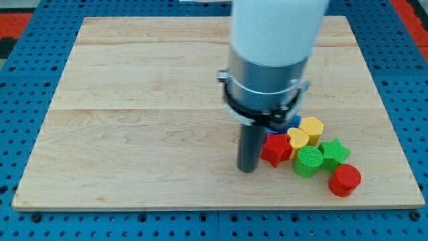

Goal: Push the blue blocks towards the right

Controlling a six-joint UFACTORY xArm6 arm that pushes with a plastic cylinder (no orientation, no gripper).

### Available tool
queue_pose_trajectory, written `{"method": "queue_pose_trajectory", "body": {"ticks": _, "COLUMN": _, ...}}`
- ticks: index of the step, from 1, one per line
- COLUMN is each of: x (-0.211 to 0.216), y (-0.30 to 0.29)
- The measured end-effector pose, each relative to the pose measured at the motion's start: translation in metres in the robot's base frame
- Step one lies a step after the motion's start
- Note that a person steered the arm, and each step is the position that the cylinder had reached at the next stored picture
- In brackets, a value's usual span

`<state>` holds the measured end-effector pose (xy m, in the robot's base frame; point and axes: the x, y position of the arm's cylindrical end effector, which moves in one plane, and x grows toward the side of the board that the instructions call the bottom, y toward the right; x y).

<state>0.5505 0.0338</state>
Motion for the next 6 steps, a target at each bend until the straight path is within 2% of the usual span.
{"method": "queue_pose_trajectory", "body": {"ticks": 2, "x": -0.059, "y": -0.019}}
{"method": "queue_pose_trajectory", "body": {"ticks": 3, "x": -0.072, "y": 0.027}}
{"method": "queue_pose_trajectory", "body": {"ticks": 4, "x": -0.078, "y": 0.022}}
{"method": "queue_pose_trajectory", "body": {"ticks": 5, "x": -0.116, "y": 0.025}}
{"method": "queue_pose_trajectory", "body": {"ticks": 6, "x": -0.126, "y": 0.079}}
